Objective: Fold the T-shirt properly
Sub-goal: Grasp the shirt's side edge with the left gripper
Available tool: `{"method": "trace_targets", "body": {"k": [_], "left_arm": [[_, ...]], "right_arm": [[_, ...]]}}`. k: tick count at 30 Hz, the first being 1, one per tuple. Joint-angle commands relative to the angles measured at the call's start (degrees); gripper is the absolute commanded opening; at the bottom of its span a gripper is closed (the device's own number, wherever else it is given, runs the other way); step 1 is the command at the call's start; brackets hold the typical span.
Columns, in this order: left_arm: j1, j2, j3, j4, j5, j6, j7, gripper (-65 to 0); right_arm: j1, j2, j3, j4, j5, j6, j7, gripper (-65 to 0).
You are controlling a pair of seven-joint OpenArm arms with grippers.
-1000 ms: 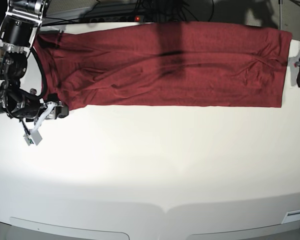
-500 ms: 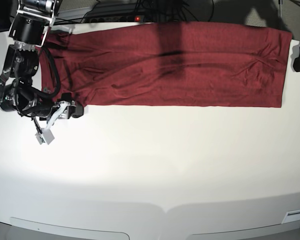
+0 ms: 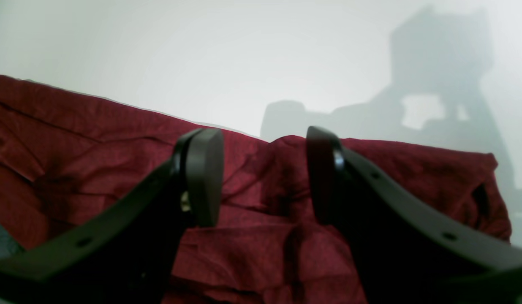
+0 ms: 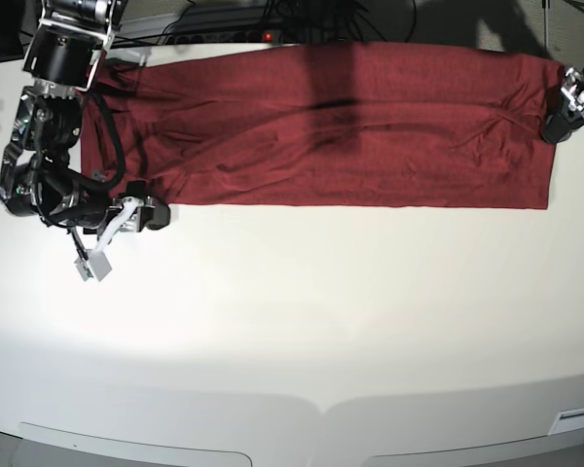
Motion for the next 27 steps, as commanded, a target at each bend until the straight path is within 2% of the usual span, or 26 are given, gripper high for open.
{"method": "trace_targets", "body": {"k": [1, 9, 16, 23, 27], "left_arm": [[0.70, 0.44, 0.33, -0.22, 3.96, 2.00, 4.28, -36.0], [0.68, 4.90, 0.33, -0.22, 3.93, 2.00, 1.62, -36.0], [0.50, 8.04, 0.33, 0.07, 3.52, 2.00, 1.68, -36.0], [-0.28, 10.78, 0.33, 5.05, 3.63, 2.00, 7.08, -36.0], [-0.26, 10.88, 0.33, 8.72, 7.19, 2.00, 7.02, -36.0]], "right_arm": [[1.03, 0.83, 0.28, 0.90, 0.90, 0.28, 1.11, -33.5], [1.18, 0.83, 0.28, 0.90, 0.90, 0.28, 1.57, -33.5], [1.18, 0.81, 0.28, 0.90, 0.92, 0.28, 2.19, -33.5], [1.18, 0.81, 0.28, 0.90, 0.90, 0.28, 2.40, -33.5], [1.16, 0.83, 0.28, 0.90, 0.85, 0.28, 2.38, -33.5]]}}
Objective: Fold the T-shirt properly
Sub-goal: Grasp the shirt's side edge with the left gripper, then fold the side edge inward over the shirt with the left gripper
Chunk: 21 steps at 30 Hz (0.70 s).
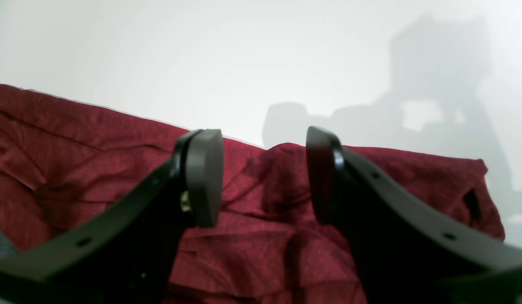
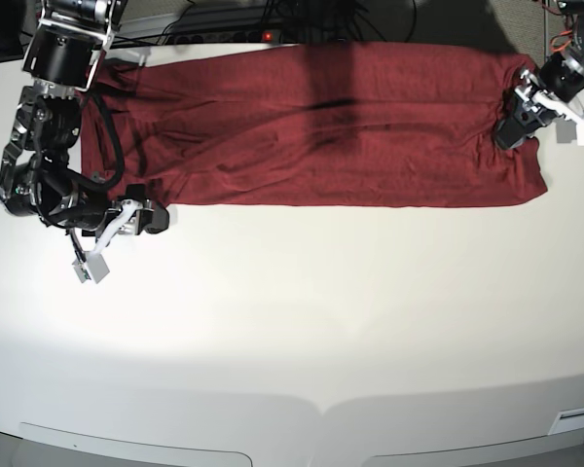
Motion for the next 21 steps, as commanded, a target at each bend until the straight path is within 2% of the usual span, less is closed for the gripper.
{"method": "trace_targets", "body": {"k": [1, 6, 7, 8, 10, 11, 15, 19, 21], "left_arm": [[0.74, 0.07, 0.46, 0.50, 4.72, 1.93, 3.58, -36.0], [0.76, 0.07, 0.46, 1.38, 11.30, 1.93, 0.22, -36.3], [0.74, 0.07, 0.46, 1.38, 12.96, 1.93, -0.81, -39.1], [0.74, 0.07, 0.46, 1.38, 14.25, 1.93, -1.49, -44.5], [0.74, 0.07, 0.46, 1.38, 16.00, 1.93, -2.80, -62.0], [0.76, 0.04, 0.46, 1.38, 16.44, 1.93, -3.43, -65.0], [0.76, -0.52, 0.44, 1.38, 16.72, 1.93, -5.95, -65.0], [0.74, -3.74, 0.44, 1.38, 17.68, 1.93, -10.36, -65.0], [0.76, -5.92, 0.44, 1.36, 21.27, 6.10, -13.79, -65.0]], "right_arm": [[1.11, 0.83, 0.28, 0.90, 0.90, 0.28, 0.92, -33.5], [1.11, 0.81, 0.28, 0.90, 0.92, 0.28, 0.92, -33.5], [1.11, 0.81, 0.28, 0.90, 0.92, 0.28, 0.92, -33.5], [1.11, 0.81, 0.28, 0.90, 0.90, 0.28, 0.92, -33.5], [1.11, 0.81, 0.28, 0.90, 0.92, 0.28, 0.92, -33.5], [1.11, 0.81, 0.28, 0.90, 0.92, 0.28, 0.92, -33.5], [1.11, 0.81, 0.28, 0.90, 0.92, 0.28, 0.94, -33.5], [1.11, 0.83, 0.28, 0.90, 0.92, 0.28, 0.96, -33.5], [1.11, 0.83, 0.28, 0.90, 0.94, 0.28, 1.18, -33.5]]}}
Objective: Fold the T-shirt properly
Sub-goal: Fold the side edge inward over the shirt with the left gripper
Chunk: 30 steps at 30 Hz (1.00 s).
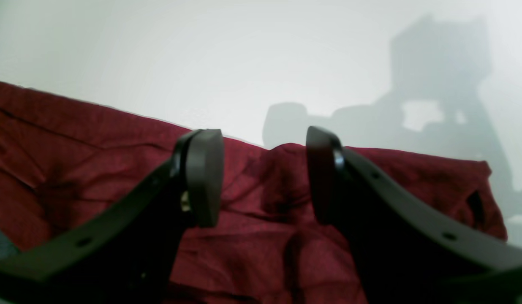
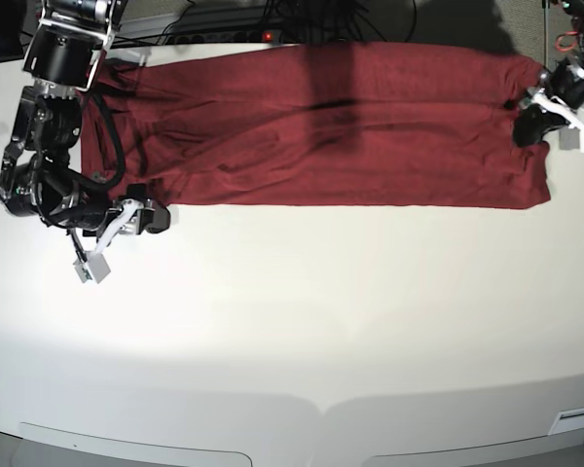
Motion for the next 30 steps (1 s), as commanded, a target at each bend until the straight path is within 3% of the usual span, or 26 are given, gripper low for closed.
{"method": "trace_targets", "body": {"k": [1, 3, 8, 12, 16, 18, 21, 27, 30], "left_arm": [[0.46, -1.97, -0.35, 0.09, 3.89, 4.33, 0.20, -65.0], [0.44, -3.96, -0.35, 0.09, 5.84, 6.69, -1.31, -65.0], [0.44, -8.20, -0.35, 0.09, 4.57, 6.95, -3.30, -65.0], [0.46, -10.64, -0.35, 0.17, -3.50, 8.52, 0.07, -65.0], [1.36, -9.92, -0.33, 4.63, -16.50, 8.41, 5.92, -65.0], [1.92, -7.67, -0.33, 9.29, -21.20, 8.24, 8.83, -65.0], [2.69, -1.70, -0.33, 16.79, -21.84, 8.26, 11.58, -65.0], [2.60, 12.52, 0.72, 25.40, -16.06, 8.26, 13.55, -65.0], [2.38, 16.44, 4.83, 26.25, -13.77, 8.26, 13.29, -65.0]], "right_arm": [[1.14, 0.81, 0.28, 0.90, 0.94, 0.28, 1.18, -33.5], [1.14, 0.81, 0.28, 0.90, 0.94, 0.28, 1.46, -33.5], [1.11, 0.81, 0.28, 0.90, 0.94, 0.28, 1.97, -33.5], [1.14, 0.81, 0.28, 0.90, 0.96, 0.28, 1.99, -33.5], [1.11, 0.81, 0.28, 0.90, 0.94, 0.28, 2.05, -33.5], [1.14, 0.81, 0.28, 0.90, 0.92, 0.28, 2.25, -33.5], [1.14, 0.79, 0.28, 0.90, 0.94, 0.28, 2.51, -33.5], [1.14, 0.79, 0.28, 0.90, 0.96, 0.28, 2.64, -33.5], [1.14, 0.79, 0.28, 0.90, 0.94, 0.28, 2.95, -33.5]]}}
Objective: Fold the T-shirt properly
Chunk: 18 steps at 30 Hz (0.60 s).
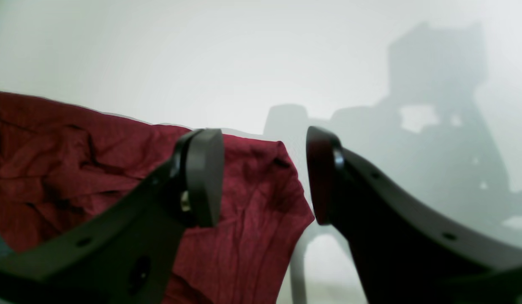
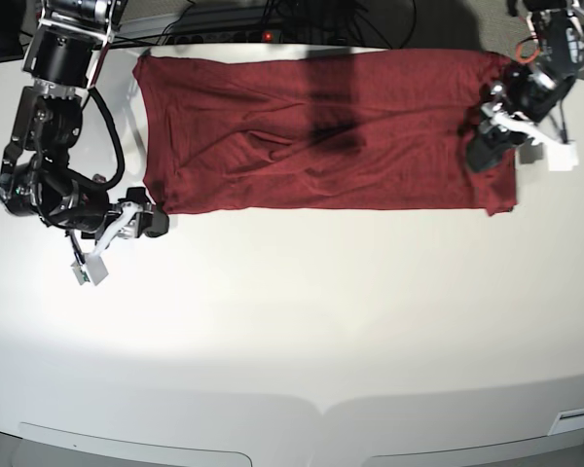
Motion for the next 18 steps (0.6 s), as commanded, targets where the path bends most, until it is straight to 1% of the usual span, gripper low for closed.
{"method": "trace_targets", "body": {"k": [1, 4, 6, 8, 10, 12, 15, 17, 18], "left_arm": [[-0.35, 0.20, 1.62, 1.11, -0.17, -0.70, -1.05, -65.0], [-0.35, 0.59, 7.93, 1.11, 1.90, -0.42, -3.61, -65.0], [-0.44, 0.59, 11.91, 1.11, 3.82, 1.73, -5.75, -65.0], [-0.81, 0.59, 15.21, 1.11, 7.61, 3.91, -7.43, -65.0], [-1.36, 0.59, 17.84, 1.09, 11.32, 5.40, -7.30, -65.0], [-1.73, 0.59, 19.71, 1.11, 13.88, 5.51, -6.47, -65.0], [-2.49, 0.59, 21.18, 1.11, 14.86, 5.20, -4.48, -64.8], [-3.08, 0.59, 21.42, 1.11, 13.31, 3.04, -2.32, -47.2], [-3.23, 0.59, 21.42, 1.11, 11.26, 1.27, -0.90, -40.2]], "right_arm": [[1.11, 0.79, 0.28, 0.90, 1.11, 0.28, 1.40, -33.5], [1.11, 0.81, 0.28, 0.90, 1.11, 0.28, 1.42, -33.5], [1.09, 0.81, 0.31, 0.90, 1.09, 0.28, 1.42, -33.5], [1.11, 0.81, 0.28, 0.90, 1.09, 0.28, 1.42, -33.5], [1.11, 0.81, 0.28, 0.90, 1.09, 0.28, 1.42, -33.5], [1.11, 0.81, 0.28, 0.90, 1.09, 0.28, 1.42, -33.5], [1.09, 0.81, 0.28, 0.90, 1.09, 0.28, 1.42, -33.5], [1.11, 0.81, 0.28, 0.90, 1.09, 0.28, 1.42, -33.5], [1.11, 0.83, 0.31, 0.90, 1.09, 0.28, 1.42, -33.5]]}}
